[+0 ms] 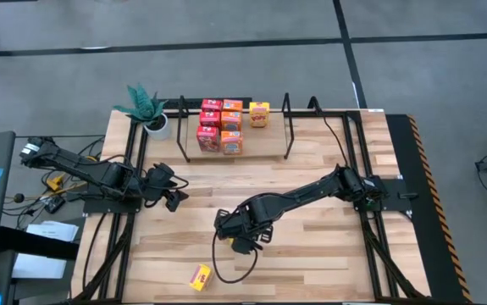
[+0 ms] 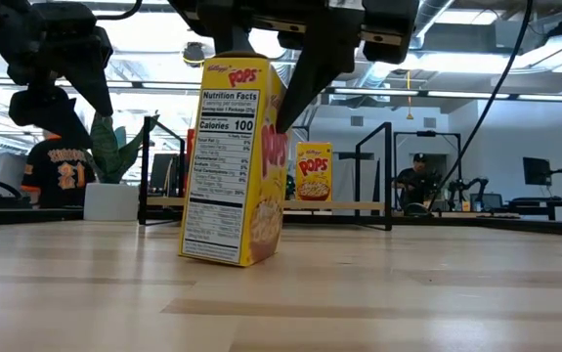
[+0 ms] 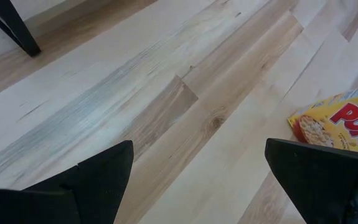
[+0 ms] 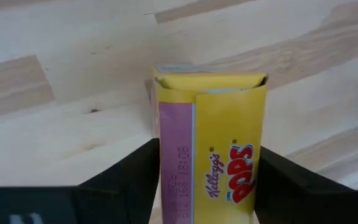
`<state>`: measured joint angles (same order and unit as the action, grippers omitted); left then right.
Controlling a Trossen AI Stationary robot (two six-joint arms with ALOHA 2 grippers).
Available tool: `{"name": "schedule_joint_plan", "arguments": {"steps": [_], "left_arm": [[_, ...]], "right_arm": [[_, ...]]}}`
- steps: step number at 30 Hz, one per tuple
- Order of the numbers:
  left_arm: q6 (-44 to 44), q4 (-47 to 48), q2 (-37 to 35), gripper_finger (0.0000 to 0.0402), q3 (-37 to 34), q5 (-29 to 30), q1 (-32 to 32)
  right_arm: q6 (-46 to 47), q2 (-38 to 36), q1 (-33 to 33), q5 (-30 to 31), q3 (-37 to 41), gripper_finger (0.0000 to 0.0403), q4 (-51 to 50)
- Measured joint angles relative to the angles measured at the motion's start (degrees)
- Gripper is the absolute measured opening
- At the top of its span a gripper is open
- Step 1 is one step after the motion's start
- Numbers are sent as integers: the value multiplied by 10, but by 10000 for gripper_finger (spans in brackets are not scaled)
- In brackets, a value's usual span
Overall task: Stack cereal on shelf
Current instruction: Put the top yellow cereal box on the shelf aligned with the other yellow cereal box
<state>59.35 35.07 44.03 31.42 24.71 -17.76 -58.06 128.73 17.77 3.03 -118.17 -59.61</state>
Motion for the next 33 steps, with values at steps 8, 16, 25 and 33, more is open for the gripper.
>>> {"name": "schedule_joint_plan", "arguments": {"steps": [8,16,25,33], "left_arm": [[3,0,0,355,0,0,0],[4,0,0,355,0,1,0],[2,0,0,355,0,2,0],[-13,0,0,355,0,11,0]], "right_arm": [[77,-12,-8,1,-7,218,-26],[178,-13,-78,0,-81,195,-179],[280,-14,-220,1,-164,169,-306],[298,-47,-326,0,-167,185,-305]]}}
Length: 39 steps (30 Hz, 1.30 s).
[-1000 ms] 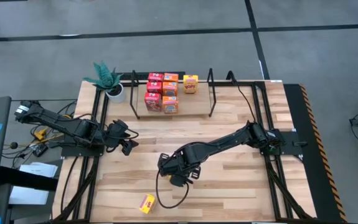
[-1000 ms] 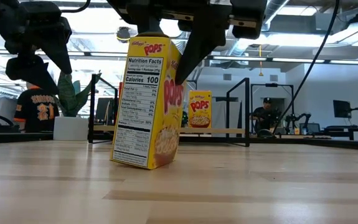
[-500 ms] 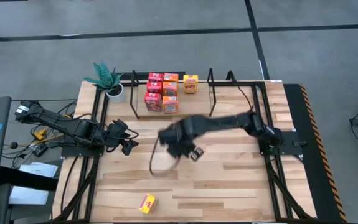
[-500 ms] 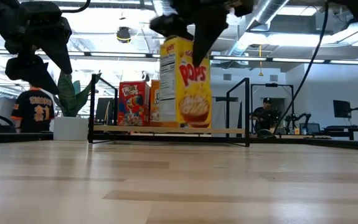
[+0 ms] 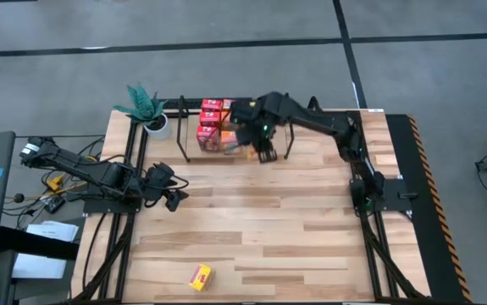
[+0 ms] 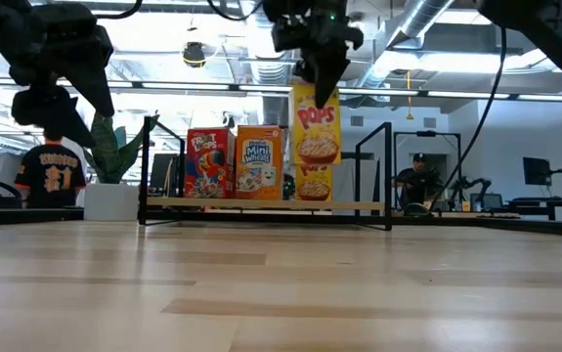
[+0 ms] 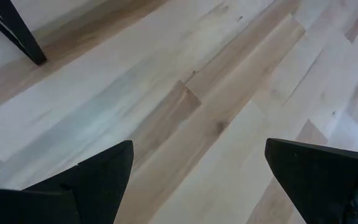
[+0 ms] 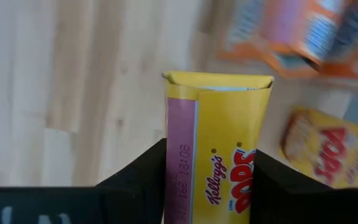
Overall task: Stack cereal on shelf
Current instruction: Put the top yellow cereal box on the shelf aligned with the other yellow cereal box
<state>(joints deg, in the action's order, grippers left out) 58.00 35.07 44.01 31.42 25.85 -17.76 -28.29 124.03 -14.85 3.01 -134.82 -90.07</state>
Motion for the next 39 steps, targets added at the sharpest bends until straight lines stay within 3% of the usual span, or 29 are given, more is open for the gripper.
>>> {"name": "schedule_joint_plan", "arguments": {"steps": [12,20,26,39], "left_arm": [[-44,2,0,355,0,5,0],[-92,3,0,355,0,-12,16],[-117,3,0,355,0,-15,25],[-102,2,0,355,0,-15,55]], "right_arm": [[6,12,-87,-5,2,175,32],[-14,9,-93,-7,3,176,72],[-2,10,-95,-2,55,179,87],[-25,10,-128,13,78,180,130]]}}
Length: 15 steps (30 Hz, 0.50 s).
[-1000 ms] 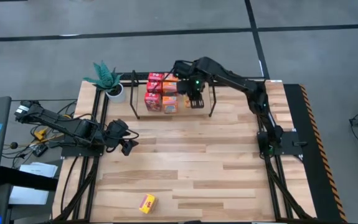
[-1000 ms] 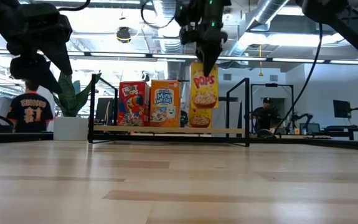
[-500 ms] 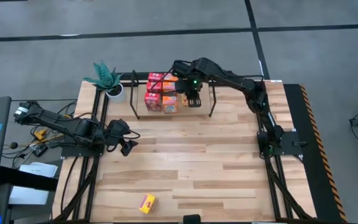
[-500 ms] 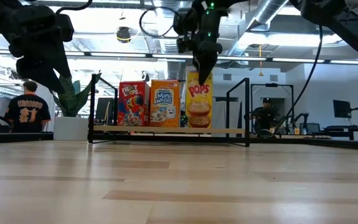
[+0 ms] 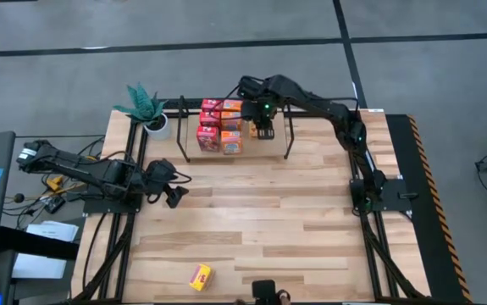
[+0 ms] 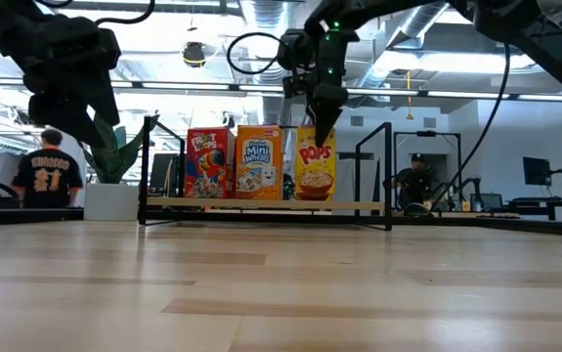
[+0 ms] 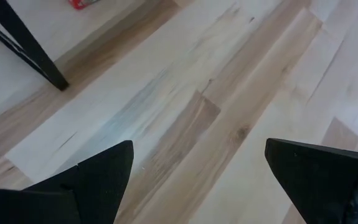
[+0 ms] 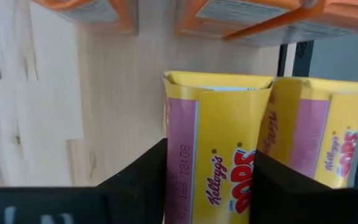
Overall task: Stack cereal on shelf
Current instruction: Put the top yellow cereal box on the shelf aligned with the other yellow cereal box
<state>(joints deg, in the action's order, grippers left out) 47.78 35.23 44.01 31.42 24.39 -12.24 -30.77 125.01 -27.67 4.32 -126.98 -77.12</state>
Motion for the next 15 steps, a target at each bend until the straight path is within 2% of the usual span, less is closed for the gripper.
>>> {"name": "schedule_joint_plan", "arguments": {"steps": [7,15], "left_arm": [[10,0,0,355,0,0,13],[23,0,0,355,0,1,15]], "right_arm": [[-6,0,-6,-29,1,187,1],[-18,-2,-5,-29,44,176,16]]}}
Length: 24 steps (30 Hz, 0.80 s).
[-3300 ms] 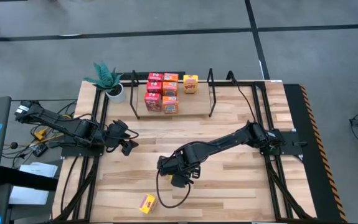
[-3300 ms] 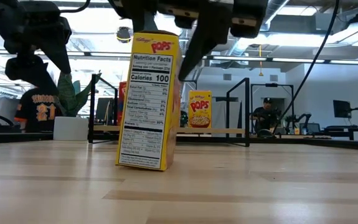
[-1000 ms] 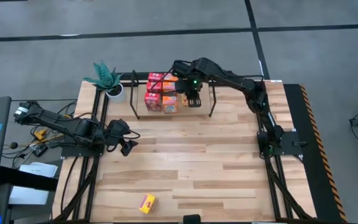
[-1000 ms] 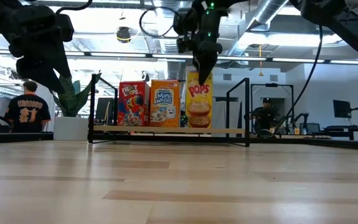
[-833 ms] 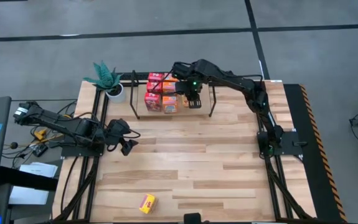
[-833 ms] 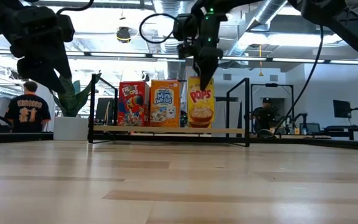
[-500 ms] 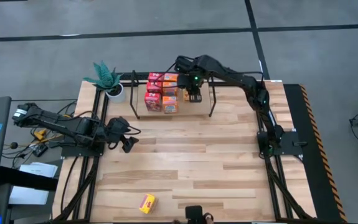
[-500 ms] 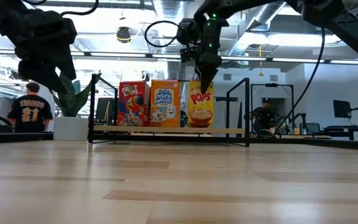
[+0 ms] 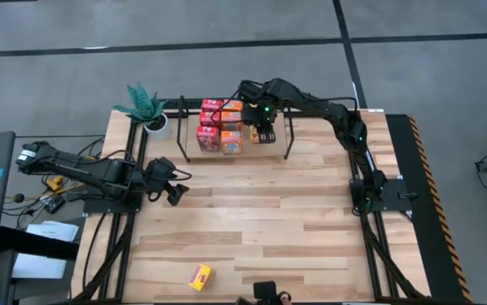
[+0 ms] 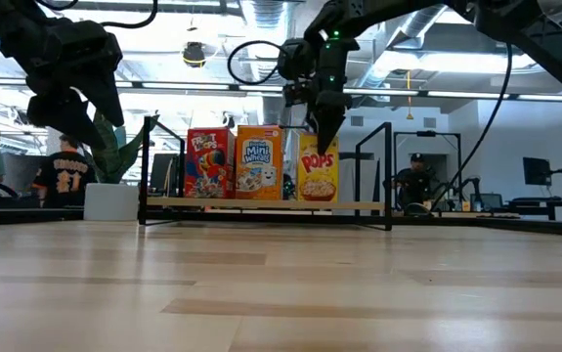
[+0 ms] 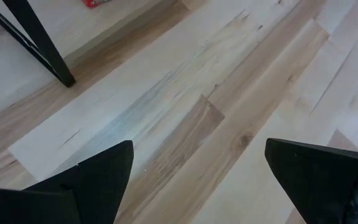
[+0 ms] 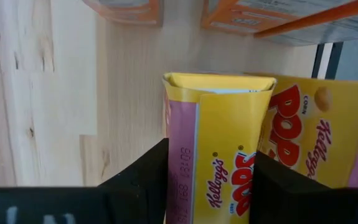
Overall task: Stack cereal on shelf
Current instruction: Put the top yellow cereal box on the shelf aligned with the other yellow cereal box
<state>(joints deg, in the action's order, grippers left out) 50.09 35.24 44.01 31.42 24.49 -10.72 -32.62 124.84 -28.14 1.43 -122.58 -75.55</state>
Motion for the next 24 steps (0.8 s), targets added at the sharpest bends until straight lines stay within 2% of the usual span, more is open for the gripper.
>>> {"name": "schedule_joint_plan", "arguments": {"steps": [8,18,24], "left_arm": [[1,0,0,355,0,3,0],[1,0,0,355,0,3,0],[1,0,0,355,0,2,0]], "right_arm": [[3,-1,0,0,2,191,1],[13,0,5,29,4,269,0],[11,1,8,30,-36,276,-23]]}}
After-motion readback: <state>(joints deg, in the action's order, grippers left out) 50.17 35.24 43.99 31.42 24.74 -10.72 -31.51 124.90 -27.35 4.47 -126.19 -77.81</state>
